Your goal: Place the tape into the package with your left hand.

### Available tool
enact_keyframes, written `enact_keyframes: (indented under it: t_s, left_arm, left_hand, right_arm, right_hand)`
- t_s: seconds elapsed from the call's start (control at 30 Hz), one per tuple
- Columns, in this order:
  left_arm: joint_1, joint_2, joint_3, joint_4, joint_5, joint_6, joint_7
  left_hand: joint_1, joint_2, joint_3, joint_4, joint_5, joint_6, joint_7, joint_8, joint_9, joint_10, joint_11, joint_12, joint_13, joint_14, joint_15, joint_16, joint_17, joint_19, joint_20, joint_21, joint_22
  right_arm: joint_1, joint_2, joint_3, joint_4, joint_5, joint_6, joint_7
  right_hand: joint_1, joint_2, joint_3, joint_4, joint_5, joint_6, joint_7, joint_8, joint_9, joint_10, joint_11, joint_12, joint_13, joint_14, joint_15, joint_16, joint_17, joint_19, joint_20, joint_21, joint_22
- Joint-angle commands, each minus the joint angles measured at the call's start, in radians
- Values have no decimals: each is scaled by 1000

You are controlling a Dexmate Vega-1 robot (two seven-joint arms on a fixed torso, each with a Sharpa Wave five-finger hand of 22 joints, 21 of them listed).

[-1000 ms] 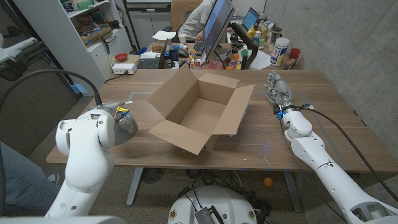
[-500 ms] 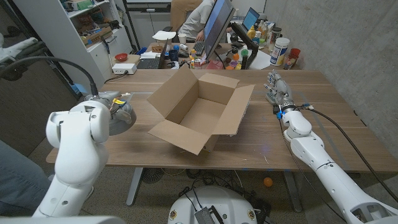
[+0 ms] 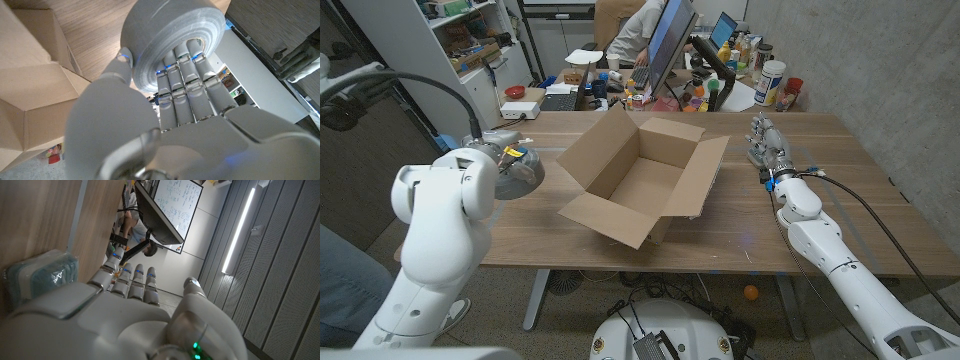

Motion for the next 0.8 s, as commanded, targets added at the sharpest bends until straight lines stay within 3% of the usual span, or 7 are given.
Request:
enact_keyframes:
  t_s: [0.03,0.6,0.8]
  left_arm:
    - [-53,69,13,7,-20,2,-23]
    - [-124,147,-14,-30,4,-46,-144]
    - [-151,151,-34,-62,28,-69,-208]
  left_hand:
    - [228,226,8,-12,5,12,-14,7,4,59,-61,2,4,15,-18,-1,1,-3,0,-3,2]
    - [228,228,3,-12,5,12,-14,6,5,55,-62,1,14,12,-20,-6,3,-14,1,-7,2]
    - [228,227,1,-13,5,14,-14,6,4,57,-66,2,18,13,-21,-7,3,-17,1,-8,2]
  right_arm:
    - [5,5,2,16,7,-3,2]
    - [13,12,0,33,7,2,8]
    - [11,14,0,32,9,1,7]
  right_hand:
    - [-4,-2,3,4,10,3,1,0,3,2,4,2,3,7,4,2,1,2,-3,8,3]
    - [-4,-1,4,4,10,3,0,0,3,2,3,2,3,7,4,2,1,2,-4,8,3]
    - [-5,-1,4,4,10,3,1,0,3,2,2,1,3,8,2,3,1,2,-4,8,3]
